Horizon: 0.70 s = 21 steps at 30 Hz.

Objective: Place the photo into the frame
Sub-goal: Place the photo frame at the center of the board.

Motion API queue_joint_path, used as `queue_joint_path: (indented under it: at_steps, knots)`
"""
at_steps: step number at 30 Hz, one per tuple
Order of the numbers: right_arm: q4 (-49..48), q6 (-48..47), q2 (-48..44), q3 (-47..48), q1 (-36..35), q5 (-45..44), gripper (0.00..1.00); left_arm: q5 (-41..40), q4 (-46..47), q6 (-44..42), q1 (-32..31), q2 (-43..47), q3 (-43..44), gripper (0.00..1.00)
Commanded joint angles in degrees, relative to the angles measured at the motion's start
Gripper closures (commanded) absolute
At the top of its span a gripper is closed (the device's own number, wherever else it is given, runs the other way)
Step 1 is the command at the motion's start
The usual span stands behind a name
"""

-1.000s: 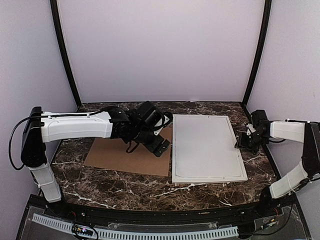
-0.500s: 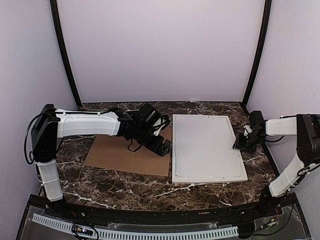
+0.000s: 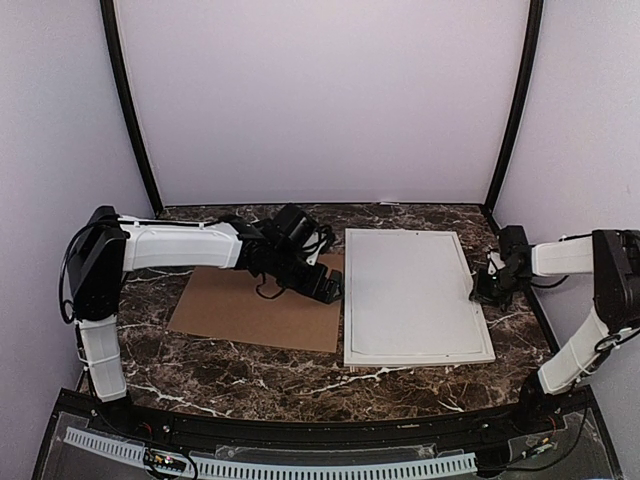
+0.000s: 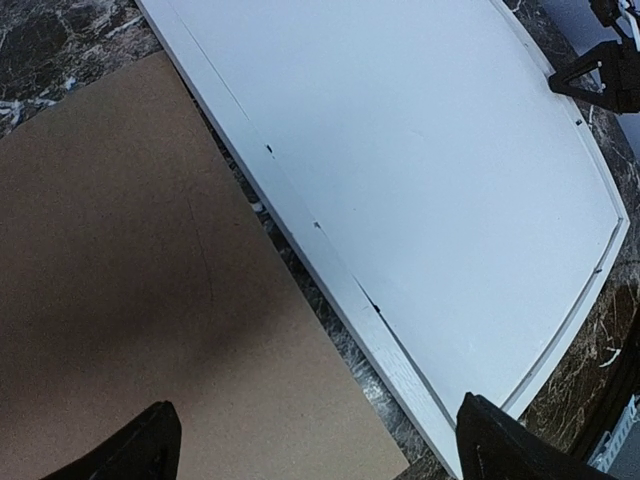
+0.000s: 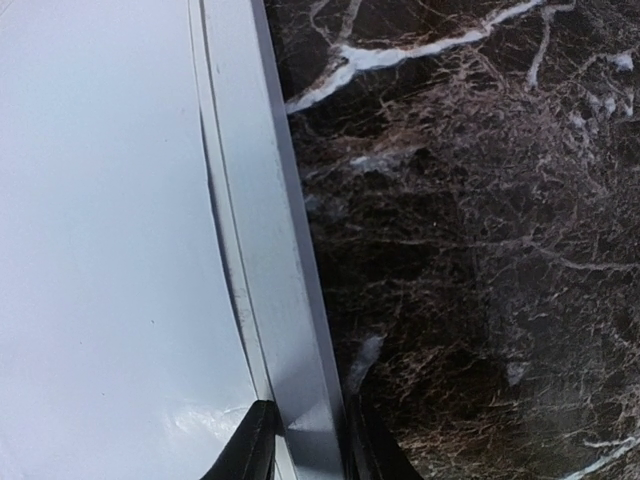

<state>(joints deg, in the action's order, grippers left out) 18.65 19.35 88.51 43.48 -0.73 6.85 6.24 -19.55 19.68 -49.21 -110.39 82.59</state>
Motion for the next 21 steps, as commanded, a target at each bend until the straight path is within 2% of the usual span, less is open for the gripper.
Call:
queue_joint_path:
  at_steps: [1,12,21]
  knots:
    - [-2.69,0.37,-1.50,-1.93,0.20,-0.31,0.75,1.22,1.78,2.01,0.54,-0.90,1.87,0.01]
    - [-4.34,1.41,-3.41,-5.17,-1.70,-0.90,0.91,-0.98,4.04,3.80,1.42,-5.44,0.97,0.01]
    - [-4.87,1.42,-3.22,-4.94,-6.85,-1.49,0.94,-0.93,4.98,6.39,3.25,-6.05,-3.30,0.02]
